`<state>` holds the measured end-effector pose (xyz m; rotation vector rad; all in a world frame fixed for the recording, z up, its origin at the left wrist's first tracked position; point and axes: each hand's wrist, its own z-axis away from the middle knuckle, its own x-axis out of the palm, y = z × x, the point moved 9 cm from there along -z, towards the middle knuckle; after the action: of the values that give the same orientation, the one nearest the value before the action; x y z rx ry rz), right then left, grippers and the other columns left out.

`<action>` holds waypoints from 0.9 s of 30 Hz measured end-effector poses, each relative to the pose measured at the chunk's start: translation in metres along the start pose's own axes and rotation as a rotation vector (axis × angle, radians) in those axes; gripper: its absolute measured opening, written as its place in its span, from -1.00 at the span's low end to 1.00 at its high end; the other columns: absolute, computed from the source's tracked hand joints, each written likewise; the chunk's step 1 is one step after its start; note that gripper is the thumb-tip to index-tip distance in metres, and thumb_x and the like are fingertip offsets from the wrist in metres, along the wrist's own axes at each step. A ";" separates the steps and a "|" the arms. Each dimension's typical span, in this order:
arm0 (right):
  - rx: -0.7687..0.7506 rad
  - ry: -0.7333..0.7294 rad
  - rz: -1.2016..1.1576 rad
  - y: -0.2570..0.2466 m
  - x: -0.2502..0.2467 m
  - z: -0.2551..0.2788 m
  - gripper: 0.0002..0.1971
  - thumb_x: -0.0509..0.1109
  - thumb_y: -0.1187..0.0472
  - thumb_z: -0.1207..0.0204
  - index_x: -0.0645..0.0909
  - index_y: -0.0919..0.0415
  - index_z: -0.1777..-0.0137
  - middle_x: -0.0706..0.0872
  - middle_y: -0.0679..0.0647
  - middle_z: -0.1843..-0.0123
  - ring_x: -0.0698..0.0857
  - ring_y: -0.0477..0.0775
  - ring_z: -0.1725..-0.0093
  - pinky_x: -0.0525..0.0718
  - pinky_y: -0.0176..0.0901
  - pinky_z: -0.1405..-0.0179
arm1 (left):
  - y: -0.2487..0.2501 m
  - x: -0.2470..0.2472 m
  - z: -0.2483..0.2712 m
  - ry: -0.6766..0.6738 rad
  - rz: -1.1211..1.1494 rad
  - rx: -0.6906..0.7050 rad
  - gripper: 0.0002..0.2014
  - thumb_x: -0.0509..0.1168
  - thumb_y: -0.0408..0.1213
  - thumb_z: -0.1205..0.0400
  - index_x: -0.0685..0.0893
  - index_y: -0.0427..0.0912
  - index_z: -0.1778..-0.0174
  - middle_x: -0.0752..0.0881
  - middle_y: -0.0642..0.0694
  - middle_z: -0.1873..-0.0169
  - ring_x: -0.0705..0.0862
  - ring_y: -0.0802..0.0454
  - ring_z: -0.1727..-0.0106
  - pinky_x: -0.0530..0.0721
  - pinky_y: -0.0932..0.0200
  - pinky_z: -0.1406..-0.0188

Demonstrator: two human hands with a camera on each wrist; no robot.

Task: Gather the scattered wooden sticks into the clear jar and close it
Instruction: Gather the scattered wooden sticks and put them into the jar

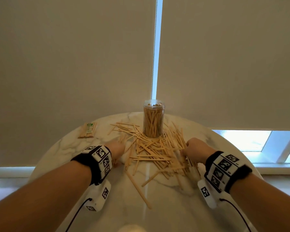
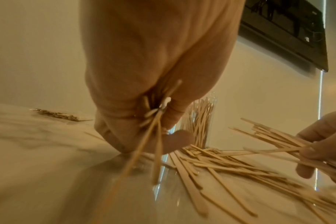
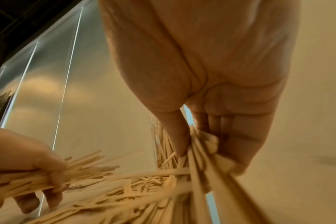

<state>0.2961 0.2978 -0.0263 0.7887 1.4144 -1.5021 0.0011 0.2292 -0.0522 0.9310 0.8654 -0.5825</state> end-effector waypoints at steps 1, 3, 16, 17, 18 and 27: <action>0.000 0.000 -0.018 -0.001 0.000 0.001 -0.75 0.41 0.16 -0.64 0.73 0.40 -0.02 0.77 0.14 0.17 0.67 0.08 0.20 0.58 -0.23 0.37 | -0.006 0.005 -0.003 -0.037 0.111 -0.062 -0.71 0.03 -0.37 -0.81 0.63 -0.43 -0.14 0.67 -0.27 0.03 0.66 -0.13 0.06 0.68 0.10 0.03; -0.009 0.018 -0.080 -0.003 -0.002 0.002 -0.80 0.43 0.22 -0.59 0.76 0.38 0.03 0.84 0.18 0.12 0.74 0.09 0.22 0.69 -0.16 0.32 | -0.010 0.008 -0.003 -0.055 0.315 -0.083 -0.71 0.02 -0.39 -0.79 0.55 -0.33 0.19 0.62 -0.20 0.28 0.58 -0.05 0.36 0.63 0.20 0.51; -0.245 0.196 -0.423 -0.042 -0.022 0.022 -0.85 0.39 0.09 -0.67 0.73 0.06 0.10 0.83 0.00 0.22 0.82 0.03 0.20 0.80 0.04 0.06 | -0.011 0.007 0.004 0.003 0.776 0.000 -0.75 0.09 -0.27 -0.82 0.50 -0.28 0.14 0.49 -0.16 0.37 0.39 -0.01 0.47 0.43 0.10 0.47; -0.254 0.197 -0.438 -0.046 -0.023 0.023 -0.84 0.38 0.09 -0.67 0.73 0.07 0.10 0.83 0.03 0.22 0.82 0.07 0.20 0.79 0.02 0.09 | -0.012 0.006 0.003 0.014 0.783 0.008 -0.75 0.17 -0.15 -0.79 0.53 -0.29 0.04 0.49 -0.14 0.37 0.38 0.00 0.46 0.42 0.14 0.51; -0.260 0.202 -0.449 -0.049 -0.024 0.024 -0.83 0.37 0.10 -0.68 0.72 0.09 0.11 0.83 0.06 0.22 0.82 0.10 0.20 0.78 -0.02 0.14 | -0.011 0.003 0.006 0.043 0.792 0.023 -0.60 0.24 0.06 -0.72 0.55 -0.28 -0.04 0.50 -0.12 0.37 0.39 0.01 0.46 0.42 0.18 0.53; -0.285 0.214 -0.617 -0.070 -0.025 0.022 -0.84 0.14 0.12 -0.79 0.53 0.10 -0.05 0.79 0.11 0.09 0.77 0.09 0.22 0.75 -0.06 0.32 | -0.001 -0.020 -0.003 0.249 0.808 0.179 -0.61 0.15 0.01 -0.76 0.61 -0.28 -0.19 0.52 -0.08 0.37 0.41 0.01 0.50 0.43 0.17 0.48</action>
<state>0.2449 0.2762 0.0283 0.3507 2.1104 -1.6355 -0.0118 0.2324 -0.0366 1.4256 0.5823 0.1626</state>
